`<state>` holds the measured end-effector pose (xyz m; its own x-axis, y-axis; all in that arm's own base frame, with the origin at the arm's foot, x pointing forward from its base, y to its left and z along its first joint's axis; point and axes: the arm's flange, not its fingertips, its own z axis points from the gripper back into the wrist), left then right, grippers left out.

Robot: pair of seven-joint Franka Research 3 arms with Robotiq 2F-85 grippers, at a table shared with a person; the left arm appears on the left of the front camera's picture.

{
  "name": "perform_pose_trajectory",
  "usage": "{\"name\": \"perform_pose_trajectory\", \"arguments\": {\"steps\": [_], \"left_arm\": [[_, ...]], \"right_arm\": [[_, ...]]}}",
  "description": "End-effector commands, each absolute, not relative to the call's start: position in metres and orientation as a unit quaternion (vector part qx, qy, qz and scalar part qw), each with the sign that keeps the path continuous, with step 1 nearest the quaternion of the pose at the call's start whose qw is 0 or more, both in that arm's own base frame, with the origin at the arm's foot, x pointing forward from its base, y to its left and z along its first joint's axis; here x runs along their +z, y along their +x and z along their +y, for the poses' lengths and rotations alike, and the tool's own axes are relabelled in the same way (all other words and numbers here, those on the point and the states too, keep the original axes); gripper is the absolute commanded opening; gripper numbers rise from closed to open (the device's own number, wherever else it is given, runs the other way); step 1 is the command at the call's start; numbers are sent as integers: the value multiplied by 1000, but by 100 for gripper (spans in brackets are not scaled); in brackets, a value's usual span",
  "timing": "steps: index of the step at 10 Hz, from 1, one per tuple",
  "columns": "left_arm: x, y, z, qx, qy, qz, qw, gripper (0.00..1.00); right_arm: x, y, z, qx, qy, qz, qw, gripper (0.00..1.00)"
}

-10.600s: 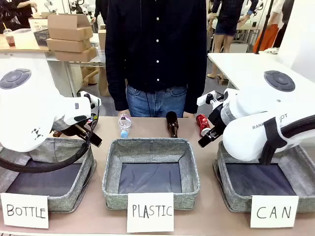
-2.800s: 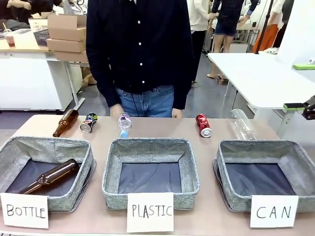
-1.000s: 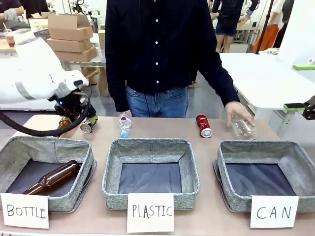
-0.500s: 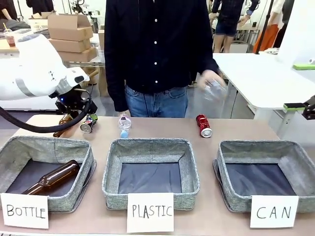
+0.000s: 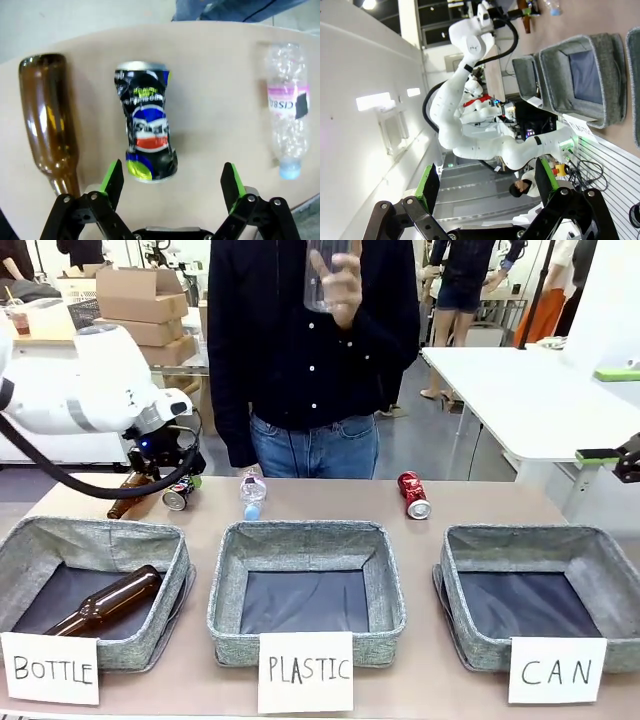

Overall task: Sort the can waste into the basket.
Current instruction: Pick up the can waste from the table and place it in the right Fabric basket.

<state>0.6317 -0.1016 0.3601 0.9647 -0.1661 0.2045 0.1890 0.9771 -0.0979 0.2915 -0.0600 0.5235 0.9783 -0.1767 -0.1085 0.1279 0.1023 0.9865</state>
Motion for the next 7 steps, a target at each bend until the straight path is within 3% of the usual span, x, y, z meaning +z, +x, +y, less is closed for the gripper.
{"name": "perform_pose_trajectory", "arguments": {"steps": [1, 7], "left_arm": [[360, 660, -103, -79, -44, -72, 993, 100], [318, 703, -101, -48, -23, -28, 998, 100]], "right_arm": [[525, 293, -59, -92, 671, -27, 736, 100], [525, 293, -59, -92, 671, -27, 736, 100]]}}
